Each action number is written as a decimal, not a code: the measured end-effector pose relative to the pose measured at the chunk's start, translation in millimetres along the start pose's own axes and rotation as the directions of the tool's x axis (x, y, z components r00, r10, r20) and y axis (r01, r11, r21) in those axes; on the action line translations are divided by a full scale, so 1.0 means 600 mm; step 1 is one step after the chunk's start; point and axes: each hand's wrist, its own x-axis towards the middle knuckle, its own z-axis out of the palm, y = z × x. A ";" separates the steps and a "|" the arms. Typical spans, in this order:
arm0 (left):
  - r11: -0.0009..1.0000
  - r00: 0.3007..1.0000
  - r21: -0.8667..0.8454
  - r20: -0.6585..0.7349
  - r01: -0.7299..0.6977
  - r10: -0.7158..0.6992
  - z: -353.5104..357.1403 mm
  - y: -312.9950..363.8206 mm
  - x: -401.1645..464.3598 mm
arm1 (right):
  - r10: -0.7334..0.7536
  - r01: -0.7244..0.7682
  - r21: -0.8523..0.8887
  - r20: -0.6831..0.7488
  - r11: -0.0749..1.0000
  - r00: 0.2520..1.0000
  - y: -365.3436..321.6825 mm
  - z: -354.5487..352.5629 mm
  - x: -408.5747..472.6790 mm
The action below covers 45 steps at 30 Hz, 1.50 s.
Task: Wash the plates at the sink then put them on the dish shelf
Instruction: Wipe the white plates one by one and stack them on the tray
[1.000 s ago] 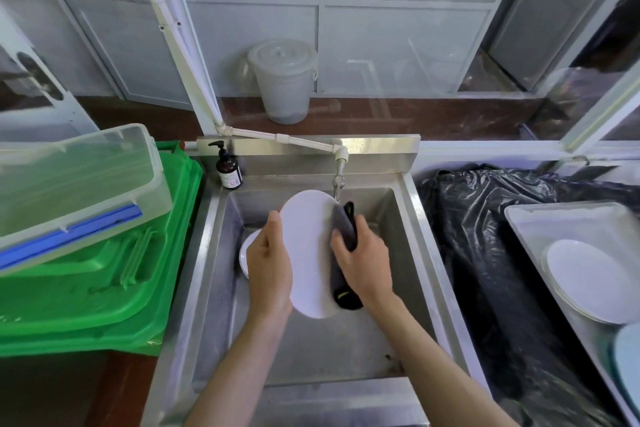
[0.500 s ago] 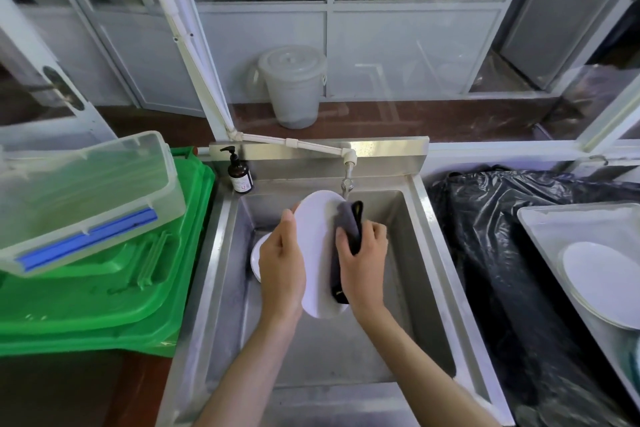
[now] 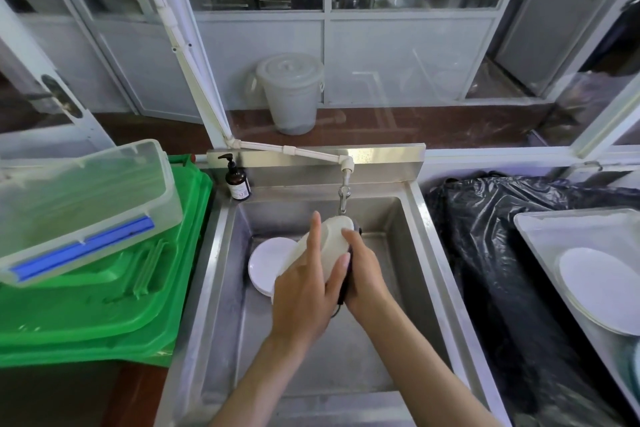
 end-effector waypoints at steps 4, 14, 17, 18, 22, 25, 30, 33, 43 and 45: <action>1.000 0.996 -0.017 0.091 -0.006 0.008 0.009 -0.035 0.002 | -0.067 0.070 0.037 -0.089 0.997 0.994 0.021 -0.029 0.010; 0.478 0.705 -0.541 0.364 0.692 -0.609 -0.007 -0.160 0.057 | -0.122 0.123 0.023 -0.036 0.992 0.992 0.051 -0.094 0.001; 0.286 0.678 -0.650 0.496 0.704 -0.542 -0.016 -0.160 0.052 | -0.124 0.117 -0.106 -0.069 0.987 0.990 0.059 -0.099 0.003; 0.278 0.698 -0.677 0.488 0.682 -0.524 -0.020 -0.162 0.049 | -0.131 0.115 -0.159 -0.098 0.981 0.986 0.063 -0.104 0.004; 0.443 0.809 -0.694 0.367 0.567 -0.460 -0.036 -0.160 0.049 | -0.286 0.169 -0.455 -0.202 0.874 0.937 0.085 -0.131 0.021; 0.733 0.898 -0.519 0.270 0.440 -0.348 -0.049 -0.140 0.055 | -0.382 0.210 -0.498 -0.274 0.842 0.882 0.074 -0.133 0.019; 0.937 0.923 -0.178 0.304 0.300 -0.238 -0.042 -0.099 0.045 | -0.638 0.508 -0.556 -0.052 0.658 0.768 0.018 -0.077 -0.006; 0.956 0.923 -0.194 0.361 0.218 -0.137 -0.029 -0.069 0.032 | -0.748 0.678 -0.613 0.204 0.405 0.631 0.007 -0.032 -0.017; 0.967 0.911 -0.147 0.389 0.206 -0.135 -0.037 -0.030 0.016 | -0.833 0.691 -0.661 0.179 0.292 0.524 0.008 -0.025 0.012; 0.983 0.893 -0.078 0.434 0.167 -0.118 -0.037 -0.026 0.026 | -0.842 0.748 -0.657 0.353 0.088 0.409 0.010 -0.013 -0.002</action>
